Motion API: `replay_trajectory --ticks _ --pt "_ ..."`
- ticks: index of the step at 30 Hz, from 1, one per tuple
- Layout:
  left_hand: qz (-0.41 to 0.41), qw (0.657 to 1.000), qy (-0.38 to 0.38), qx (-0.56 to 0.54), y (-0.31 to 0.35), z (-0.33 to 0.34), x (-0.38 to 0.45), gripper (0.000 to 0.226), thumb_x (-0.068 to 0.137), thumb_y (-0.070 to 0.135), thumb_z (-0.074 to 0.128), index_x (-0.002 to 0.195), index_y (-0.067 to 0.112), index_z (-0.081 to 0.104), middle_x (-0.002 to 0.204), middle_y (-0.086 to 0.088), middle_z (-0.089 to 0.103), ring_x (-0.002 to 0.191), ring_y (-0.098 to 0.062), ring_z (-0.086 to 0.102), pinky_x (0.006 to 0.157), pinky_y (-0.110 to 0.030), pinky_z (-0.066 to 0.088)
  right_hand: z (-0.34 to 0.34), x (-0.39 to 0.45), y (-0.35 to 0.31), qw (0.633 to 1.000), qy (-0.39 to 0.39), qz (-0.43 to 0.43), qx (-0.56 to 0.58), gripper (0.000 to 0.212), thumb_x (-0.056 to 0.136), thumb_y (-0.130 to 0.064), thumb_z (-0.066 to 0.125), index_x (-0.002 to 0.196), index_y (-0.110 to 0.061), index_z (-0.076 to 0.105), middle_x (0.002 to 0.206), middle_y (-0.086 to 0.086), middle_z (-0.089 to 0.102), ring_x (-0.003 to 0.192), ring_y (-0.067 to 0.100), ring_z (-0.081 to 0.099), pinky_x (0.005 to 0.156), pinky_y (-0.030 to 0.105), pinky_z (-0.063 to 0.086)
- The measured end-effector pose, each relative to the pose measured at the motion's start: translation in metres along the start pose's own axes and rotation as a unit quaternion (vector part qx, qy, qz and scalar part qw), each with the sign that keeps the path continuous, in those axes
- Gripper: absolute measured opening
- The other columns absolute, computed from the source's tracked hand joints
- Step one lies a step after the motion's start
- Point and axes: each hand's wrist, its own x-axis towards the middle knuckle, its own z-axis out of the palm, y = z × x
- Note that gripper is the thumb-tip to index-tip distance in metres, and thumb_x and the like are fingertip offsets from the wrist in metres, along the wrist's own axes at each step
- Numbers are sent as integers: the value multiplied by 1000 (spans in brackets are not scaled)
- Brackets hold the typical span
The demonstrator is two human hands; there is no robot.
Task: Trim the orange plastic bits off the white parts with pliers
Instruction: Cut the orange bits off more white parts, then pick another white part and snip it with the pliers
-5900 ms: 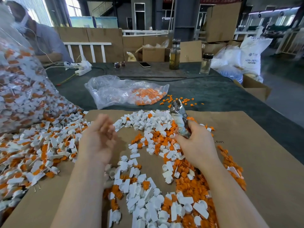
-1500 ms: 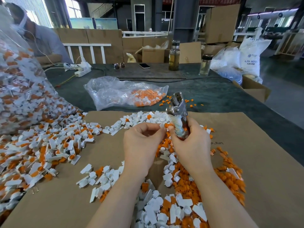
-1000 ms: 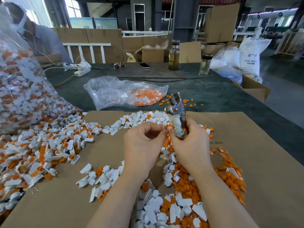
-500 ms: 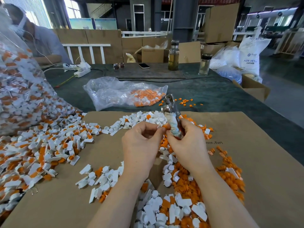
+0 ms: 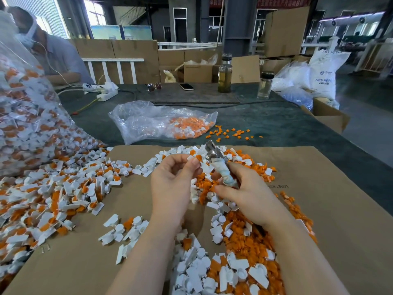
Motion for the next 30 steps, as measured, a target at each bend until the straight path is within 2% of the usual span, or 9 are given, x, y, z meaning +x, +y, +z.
replay_trajectory --ticks 5,12,14,18,21,23,27,30 --pt "27 999 -14 15 -2 -4 2 6 91 8 68 87 11 68 73 4 72 70 -8 69 70 -18 56 1 -1 -2 997 -69 11 -12 28 86 -27 70 111 -24 60 96 -8 65 86 7 64 81 37 53" --pt "41 998 -51 2 -2 -6 4 11 90 5 67 84 14 67 70 8 70 67 -6 66 67 -17 54 4 -1 -1 998 -68 -5 -10 13 89 -24 67 98 -31 62 87 -14 65 80 2 62 70 23 50" --pt "40 998 -49 -7 -3 -6 4 10 90 5 67 85 13 67 70 7 70 66 -6 66 67 -17 54 5 -1 -1 998 -64 -15 -18 18 89 -20 66 91 -37 60 83 -18 64 80 0 61 67 17 47" --pt "35 998 -46 -19 -3 -5 4 9 91 5 65 85 12 67 71 4 71 67 -7 66 68 -19 56 7 1 2 997 -55 -15 -49 19 90 -18 64 90 -35 56 84 -9 62 77 8 61 69 32 53" --pt "28 998 -51 -32 -3 -6 5 9 91 6 65 85 12 68 77 -1 72 72 -12 67 73 -24 58 8 0 3 997 -60 -21 -47 24 89 -19 65 88 -40 53 83 -13 60 77 1 58 66 22 48" --pt "30 998 -54 -28 -2 -6 5 9 91 5 65 85 11 68 77 -2 72 72 -13 67 72 -24 59 8 0 3 997 -52 -29 -50 23 89 -18 65 85 -39 55 80 -12 60 76 1 58 64 20 46" --pt "26 998 -46 -22 -2 -6 4 8 92 4 65 86 10 68 77 -3 72 72 -14 67 73 -25 59 9 0 2 997 -41 -29 -62 20 88 -15 63 84 -33 56 77 -8 60 73 7 57 66 33 50" --pt "22 999 -36 -16 -1 -5 3 5 92 6 65 89 8 68 77 -2 72 71 -11 67 73 -24 59 10 0 1 996 -39 -31 -68 19 88 -14 59 85 -32 57 76 -6 60 71 11 57 64 37 50"
